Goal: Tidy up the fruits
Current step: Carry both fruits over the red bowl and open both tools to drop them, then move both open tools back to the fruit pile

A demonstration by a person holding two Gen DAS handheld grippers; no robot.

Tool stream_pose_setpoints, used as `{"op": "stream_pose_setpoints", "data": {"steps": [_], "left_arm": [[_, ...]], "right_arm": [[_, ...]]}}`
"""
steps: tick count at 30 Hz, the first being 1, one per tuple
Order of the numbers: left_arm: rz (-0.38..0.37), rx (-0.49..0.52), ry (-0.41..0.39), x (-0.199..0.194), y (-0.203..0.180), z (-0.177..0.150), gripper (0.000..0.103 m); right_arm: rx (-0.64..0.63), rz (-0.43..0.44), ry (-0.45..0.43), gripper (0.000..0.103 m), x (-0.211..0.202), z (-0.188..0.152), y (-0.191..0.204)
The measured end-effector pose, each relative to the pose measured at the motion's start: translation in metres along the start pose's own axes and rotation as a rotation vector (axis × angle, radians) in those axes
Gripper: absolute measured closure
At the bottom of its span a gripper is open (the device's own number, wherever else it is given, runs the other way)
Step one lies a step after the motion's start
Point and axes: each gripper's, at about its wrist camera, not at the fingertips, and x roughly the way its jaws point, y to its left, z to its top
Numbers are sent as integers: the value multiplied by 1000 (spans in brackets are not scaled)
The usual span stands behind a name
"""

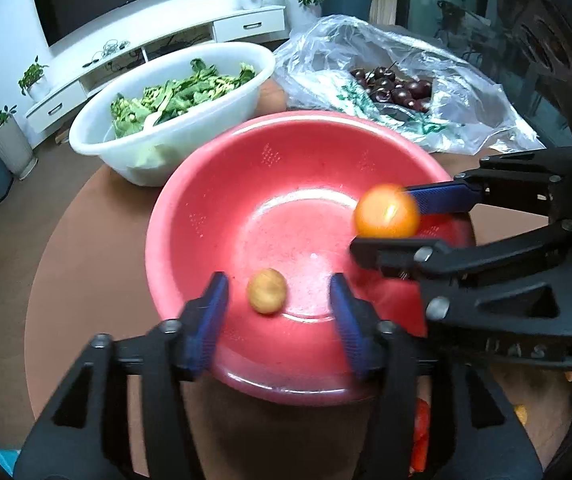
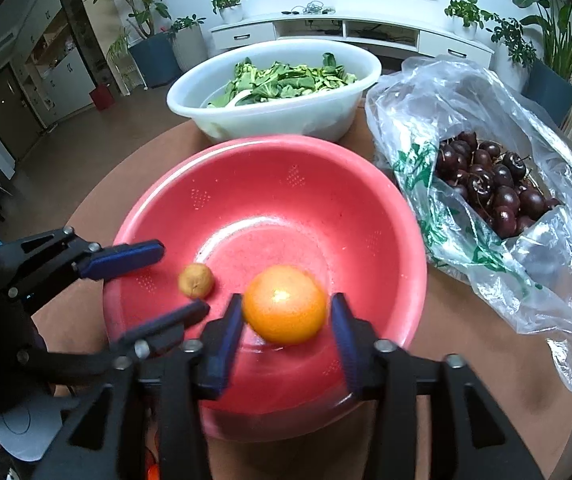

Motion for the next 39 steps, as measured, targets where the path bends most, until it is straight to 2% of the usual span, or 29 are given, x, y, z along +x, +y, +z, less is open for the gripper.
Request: {"op": "stream_pose_setpoints", "data": {"steps": [7,10,13,16,24,28,31,39], "left_arm": [[5,-24,-16,-13,3,-3,45],[10,-50,-43,-31,8,-9,39],[6,-84,-74,-54,12,-23,36],[1,-128,-101,-77,15,-45,29],[-47,-168,-116,-128,-14,-128,26],[-64,-177,-98,-140,-34,-166,26],[-70,-195,-83,-146,-47,-190,26],[-58,-234,-39,-141,-61,-224,26]], "right_arm": [[9,11,-9,45,-10,-4,0],[32,27,-47,45,-28,-9,-3],[32,40,-104,42,-56,-24,-2],[33,68,-160,42,-87,-54,3],[3,133,-235,42,-137,-155,29],[-27,166,-203,42,-140,-196,52],[-93,133,-172,45,-133,-222,77],[-118,80,-77,57,-104,-236,95]]}}
